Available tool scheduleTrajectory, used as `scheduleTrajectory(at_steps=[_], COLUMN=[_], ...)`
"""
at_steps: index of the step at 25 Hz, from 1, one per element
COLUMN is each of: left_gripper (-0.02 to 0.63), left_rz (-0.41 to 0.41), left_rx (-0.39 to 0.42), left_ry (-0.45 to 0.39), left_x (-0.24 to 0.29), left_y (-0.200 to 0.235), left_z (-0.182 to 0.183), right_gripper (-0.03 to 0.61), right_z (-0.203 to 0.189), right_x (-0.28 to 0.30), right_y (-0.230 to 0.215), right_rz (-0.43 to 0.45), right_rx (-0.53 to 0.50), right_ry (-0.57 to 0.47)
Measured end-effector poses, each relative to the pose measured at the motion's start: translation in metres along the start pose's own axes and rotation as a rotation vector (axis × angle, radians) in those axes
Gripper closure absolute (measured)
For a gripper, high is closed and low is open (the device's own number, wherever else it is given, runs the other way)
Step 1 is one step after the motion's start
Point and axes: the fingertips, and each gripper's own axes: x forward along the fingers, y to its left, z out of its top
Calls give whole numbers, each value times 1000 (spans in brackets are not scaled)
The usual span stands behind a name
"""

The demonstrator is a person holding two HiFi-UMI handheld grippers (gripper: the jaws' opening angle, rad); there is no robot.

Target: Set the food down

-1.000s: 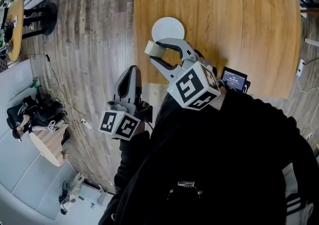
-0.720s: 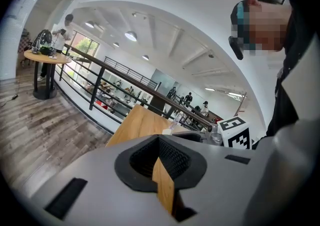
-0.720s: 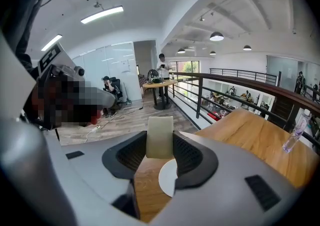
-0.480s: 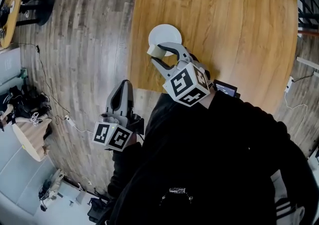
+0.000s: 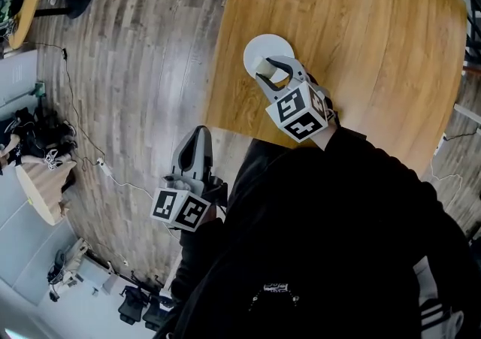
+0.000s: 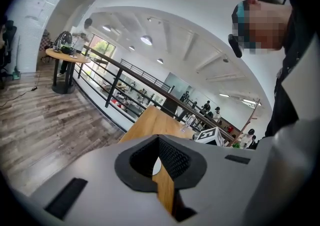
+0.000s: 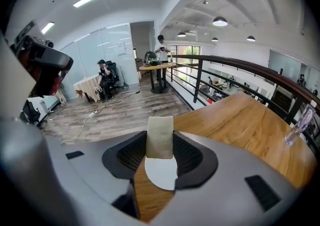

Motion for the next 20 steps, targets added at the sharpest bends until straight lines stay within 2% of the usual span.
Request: scheduleTrajectory(at_steps=[11,20], left_gripper=[617,617], left_rz=[37,44], left_rx=[-26,-39], left_ry=[-11,-15], left_x=[-11,-15], left_y=[8,10], left_z=[-7,-13], right_gripper=[405,405], right_z=[-43,-93], right_x=[46,86], right_y=[-11,-19], right_rz=[-7,-18], right_rx=[-9,-57], right_ry=[136,286])
